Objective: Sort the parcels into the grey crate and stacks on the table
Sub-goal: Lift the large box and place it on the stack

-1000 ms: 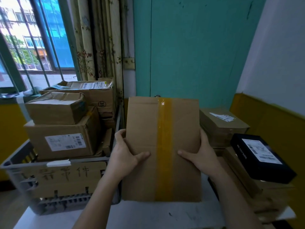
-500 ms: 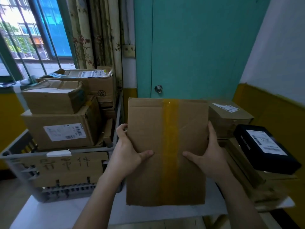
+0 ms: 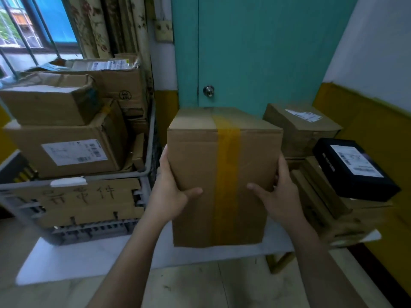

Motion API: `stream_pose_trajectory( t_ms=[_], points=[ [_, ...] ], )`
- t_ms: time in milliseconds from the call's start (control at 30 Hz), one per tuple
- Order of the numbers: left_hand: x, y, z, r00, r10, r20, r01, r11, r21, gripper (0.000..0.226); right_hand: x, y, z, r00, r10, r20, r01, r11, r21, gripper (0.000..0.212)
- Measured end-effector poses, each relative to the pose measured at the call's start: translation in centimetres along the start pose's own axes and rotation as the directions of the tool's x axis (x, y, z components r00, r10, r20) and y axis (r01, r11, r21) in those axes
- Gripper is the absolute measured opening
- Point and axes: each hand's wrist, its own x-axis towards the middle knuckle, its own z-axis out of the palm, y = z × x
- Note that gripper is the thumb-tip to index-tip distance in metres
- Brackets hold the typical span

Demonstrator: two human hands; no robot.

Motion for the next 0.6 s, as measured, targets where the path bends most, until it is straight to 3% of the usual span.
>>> stream_pose_trajectory(
  t_ms=[233,433,600],
  points=[
    [1.3,0.9,-0.7,0.999,0.046,0.011,-0.044,0.993,-0.11,0.113,1.9,-0.8,-0.1,0.999,-0.043,-0.016,0.043,0.999,0.019,0.079],
    [-0.4,-0.7,0.3,0.986,-0.062,0.152,0.103,0.953,-0.284,0.101,0.2,3.1,0.1,0.999,0.048,0.021,-0.05,0.995,0.09,0.072],
    [-1.7,-1.9,1.6,0.976,-0.134,0.172,0.183,0.931,-0.317,0.12,-1.4,5.0,0.5,0.997,0.078,0.024,-0.08,0.991,0.109,0.065]
  ],
)
